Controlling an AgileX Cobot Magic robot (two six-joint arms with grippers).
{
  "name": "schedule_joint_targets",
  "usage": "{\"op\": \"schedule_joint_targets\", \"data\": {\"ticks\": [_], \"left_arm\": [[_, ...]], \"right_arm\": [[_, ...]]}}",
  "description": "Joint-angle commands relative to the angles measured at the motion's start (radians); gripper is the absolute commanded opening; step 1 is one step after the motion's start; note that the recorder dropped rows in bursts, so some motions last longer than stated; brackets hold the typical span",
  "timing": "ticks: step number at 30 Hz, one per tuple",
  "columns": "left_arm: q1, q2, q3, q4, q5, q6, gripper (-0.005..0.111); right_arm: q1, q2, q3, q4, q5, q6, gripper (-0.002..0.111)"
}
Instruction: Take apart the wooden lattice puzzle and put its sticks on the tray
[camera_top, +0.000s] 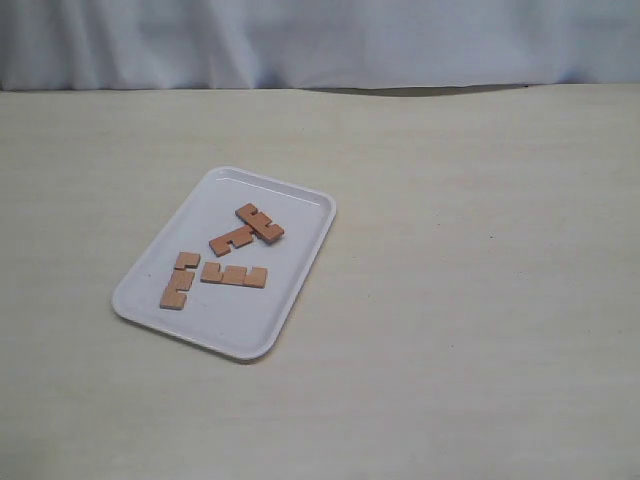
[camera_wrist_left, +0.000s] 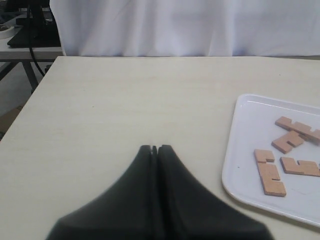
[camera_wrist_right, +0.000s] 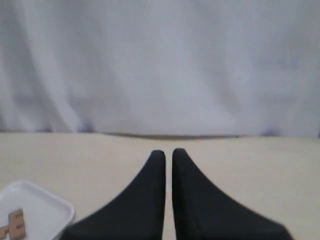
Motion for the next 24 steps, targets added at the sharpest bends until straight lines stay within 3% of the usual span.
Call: {"op": "schedule_joint_targets", "data": {"ticks": [1,6,16,24], "left_arm": [[-0.007,-0.003,0.003,0.002,-0.006,0.001,0.0],[-0.007,-0.003,0.003,0.002,-0.006,0.001,0.0],[-0.007,-0.003,0.003,0.002,-0.006,0.001,0.0],[-0.007,-0.003,0.003,0.002,-0.006,0.001,0.0]], "right_arm": [[0.011,-0.257,0.085,-0.006,-0.1,0.005,0.005],[0.011,-0.497,0.13,-0.006,-0.102,0.005,0.005],[0.011,-0.497,0.139,0.071,-0.084,0.007,0.005],[0.011,-0.497,0.314,0.071,-0.111,0.004,0.005]]}}
